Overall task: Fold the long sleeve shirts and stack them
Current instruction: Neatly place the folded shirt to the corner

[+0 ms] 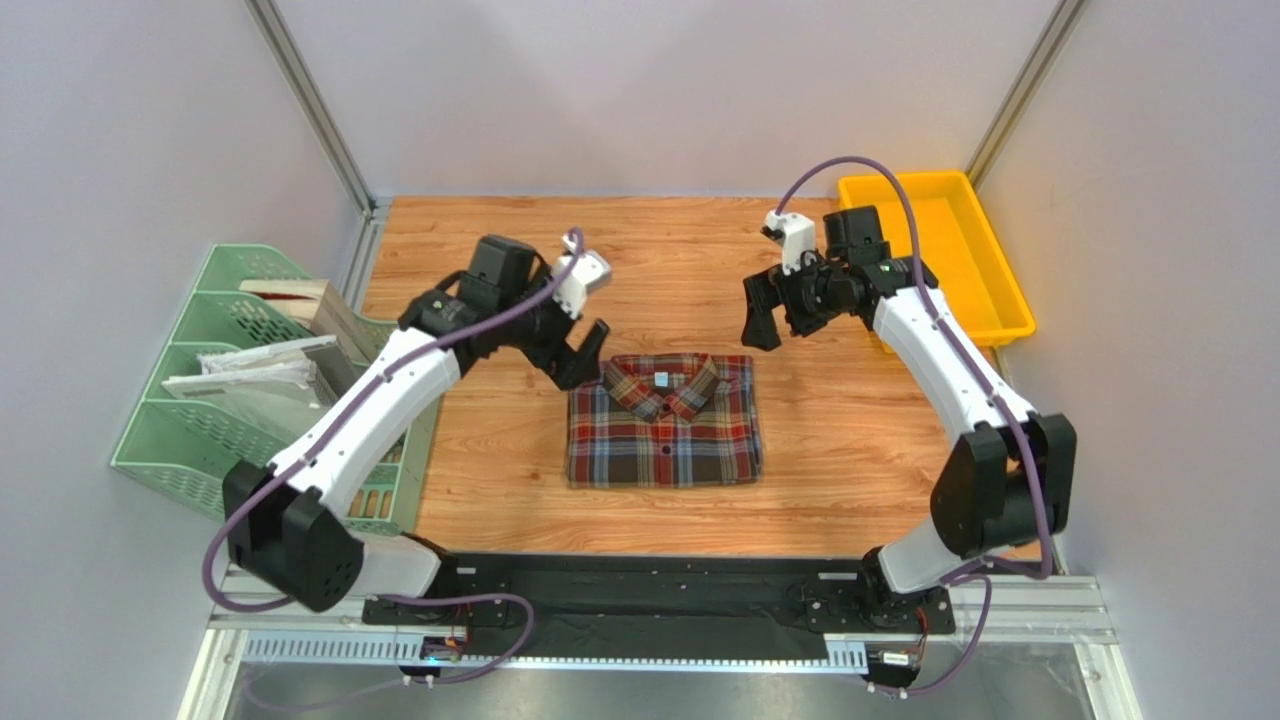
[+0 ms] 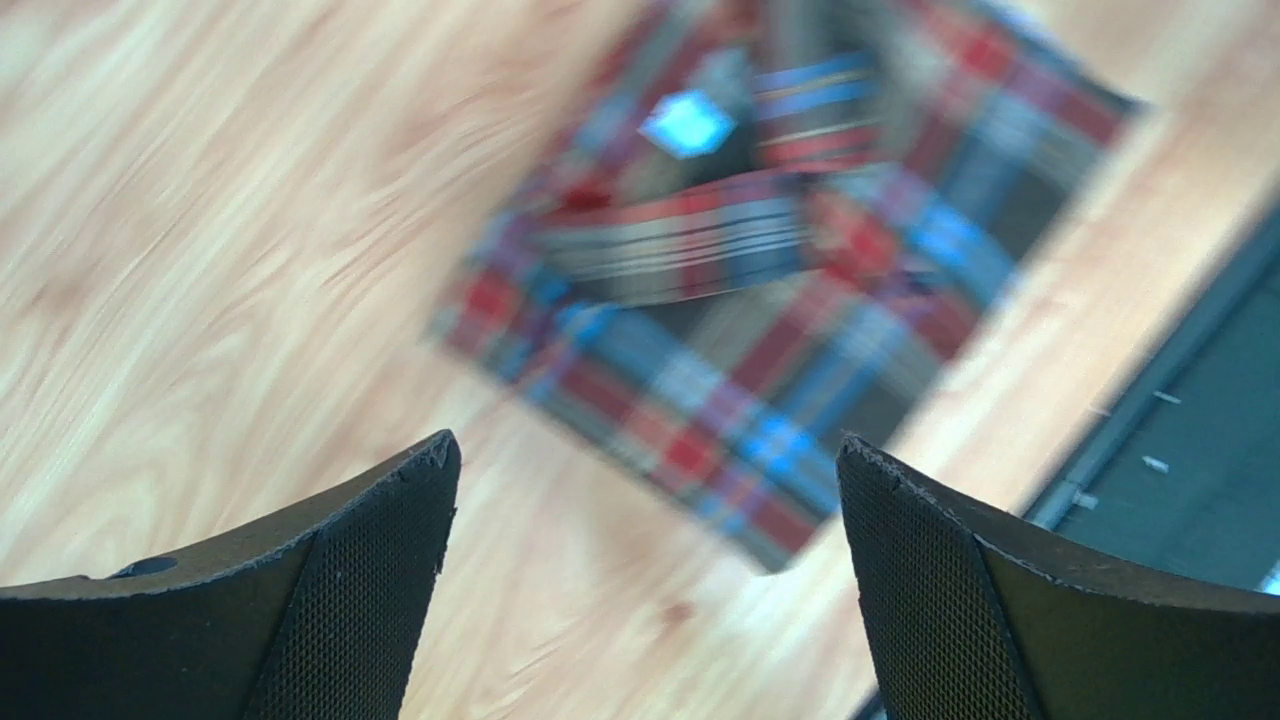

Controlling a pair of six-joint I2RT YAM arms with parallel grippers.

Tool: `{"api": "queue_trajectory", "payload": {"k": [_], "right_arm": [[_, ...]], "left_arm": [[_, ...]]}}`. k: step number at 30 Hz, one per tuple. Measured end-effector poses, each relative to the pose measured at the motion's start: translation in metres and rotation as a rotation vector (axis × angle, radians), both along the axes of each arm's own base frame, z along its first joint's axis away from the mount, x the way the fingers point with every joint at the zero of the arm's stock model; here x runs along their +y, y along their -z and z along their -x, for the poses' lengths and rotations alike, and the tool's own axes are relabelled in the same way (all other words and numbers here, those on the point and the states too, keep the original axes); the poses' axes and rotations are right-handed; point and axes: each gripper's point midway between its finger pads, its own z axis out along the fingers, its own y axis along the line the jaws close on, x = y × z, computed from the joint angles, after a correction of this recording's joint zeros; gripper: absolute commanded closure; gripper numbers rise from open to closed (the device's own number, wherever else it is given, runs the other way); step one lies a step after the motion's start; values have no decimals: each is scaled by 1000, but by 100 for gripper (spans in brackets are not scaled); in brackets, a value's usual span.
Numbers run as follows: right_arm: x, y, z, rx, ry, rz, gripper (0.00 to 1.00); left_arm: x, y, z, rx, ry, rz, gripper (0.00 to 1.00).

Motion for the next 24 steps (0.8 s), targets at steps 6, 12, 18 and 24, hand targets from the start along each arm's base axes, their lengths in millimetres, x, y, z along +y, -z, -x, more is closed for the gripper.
{"api": "queue_trajectory", "payload": {"k": [6,12,18,24], "right_arm": [[-1,12,40,82,35,-16,0],[5,39,81,125,44,100,0],[62,54,95,69,-52,199,0],[126,100,87,76,-152,334,0]], "left_arm": [[-54,20,54,57,161,-16,1],[-45,58,58,185,93,-91,1],[29,22,4,127,-195,34,1],[53,-17,16,30,-222,102,1]]}}
